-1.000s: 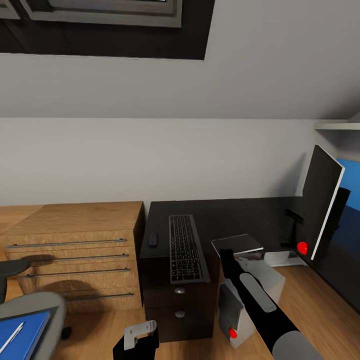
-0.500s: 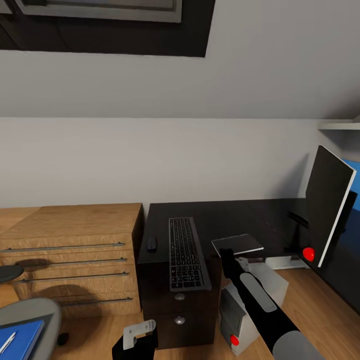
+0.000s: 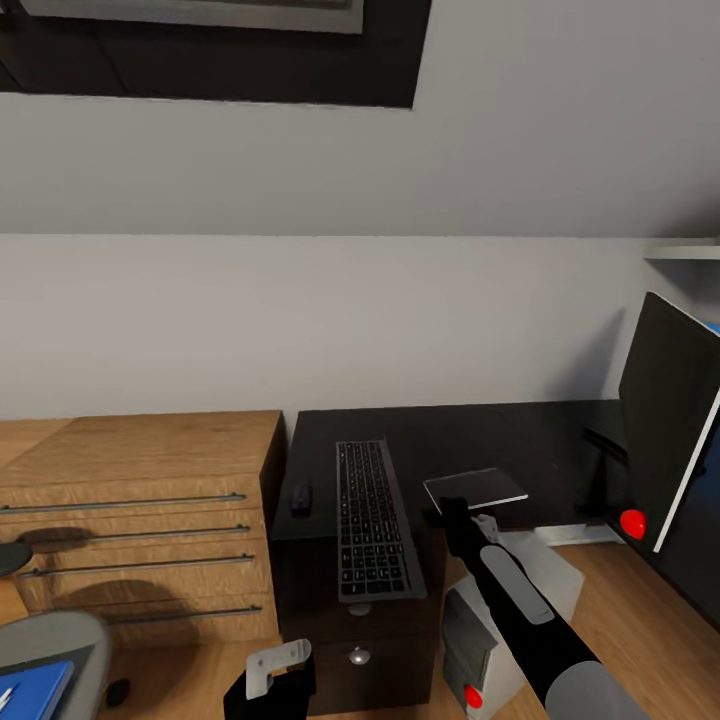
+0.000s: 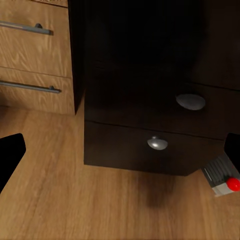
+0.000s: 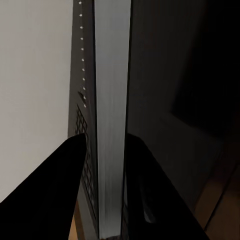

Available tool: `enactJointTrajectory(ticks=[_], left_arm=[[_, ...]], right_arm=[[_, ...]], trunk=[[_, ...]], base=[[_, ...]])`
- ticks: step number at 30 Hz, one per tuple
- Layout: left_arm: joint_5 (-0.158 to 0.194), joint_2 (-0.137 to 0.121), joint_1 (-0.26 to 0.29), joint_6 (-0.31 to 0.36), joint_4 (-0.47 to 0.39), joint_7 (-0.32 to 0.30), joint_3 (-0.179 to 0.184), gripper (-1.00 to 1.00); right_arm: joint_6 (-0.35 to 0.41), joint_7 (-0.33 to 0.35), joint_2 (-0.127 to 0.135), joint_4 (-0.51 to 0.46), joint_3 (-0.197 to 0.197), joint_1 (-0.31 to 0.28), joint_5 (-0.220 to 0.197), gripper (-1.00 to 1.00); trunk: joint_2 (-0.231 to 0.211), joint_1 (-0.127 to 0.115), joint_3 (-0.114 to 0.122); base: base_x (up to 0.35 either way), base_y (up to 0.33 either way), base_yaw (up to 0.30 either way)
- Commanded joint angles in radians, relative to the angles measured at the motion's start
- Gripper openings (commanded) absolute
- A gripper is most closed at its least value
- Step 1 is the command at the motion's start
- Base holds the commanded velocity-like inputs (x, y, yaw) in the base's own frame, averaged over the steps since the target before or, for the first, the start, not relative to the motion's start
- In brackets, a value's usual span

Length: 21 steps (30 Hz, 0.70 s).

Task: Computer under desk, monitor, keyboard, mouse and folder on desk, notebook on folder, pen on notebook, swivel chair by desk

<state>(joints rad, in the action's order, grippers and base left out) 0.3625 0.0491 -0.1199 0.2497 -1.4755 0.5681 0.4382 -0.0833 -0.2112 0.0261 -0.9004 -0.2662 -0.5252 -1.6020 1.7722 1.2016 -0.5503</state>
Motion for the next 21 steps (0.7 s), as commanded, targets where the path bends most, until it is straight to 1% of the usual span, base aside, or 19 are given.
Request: enactJointTrajectory(ticks=[1,9,15,21], left_arm=[[0.006,0.000,0.000,0.003,-0.002,0.006,0.001,1.00],[0.006,0.001,0.000,0.002,-0.006,0.006,0.004,1.00],[0.006,0.002,0.000,0.002,-0.024,0.007,0.003,1.00],[0.006,0.002,0.000,0.002,-0.025,0.007,0.002,1.00]], right_arm=[[-0.009,-0.004,0.001,-0.002,-0.005,0.000,-0.010,-1.00],[-0.009,-0.004,0.001,-0.002,-0.005,0.000,-0.010,-1.00],[-0.009,-0.004,0.001,-0.002,-0.005,0.000,-0.010,-1.00],[-0.009,-0.004,0.001,-0.003,-0.005,-0.001,-0.010,-1.00]], trunk=[[0.000,0.000,-0.001],[0.000,0.000,-0.001],[0.042,0.023,-0.020],[0.042,0.023,-0.020]], base=[[0.045,0.000,0.000],[0.011,0.000,0.000],[0.000,0.000,0.000],[0.000,0.000,0.000]])
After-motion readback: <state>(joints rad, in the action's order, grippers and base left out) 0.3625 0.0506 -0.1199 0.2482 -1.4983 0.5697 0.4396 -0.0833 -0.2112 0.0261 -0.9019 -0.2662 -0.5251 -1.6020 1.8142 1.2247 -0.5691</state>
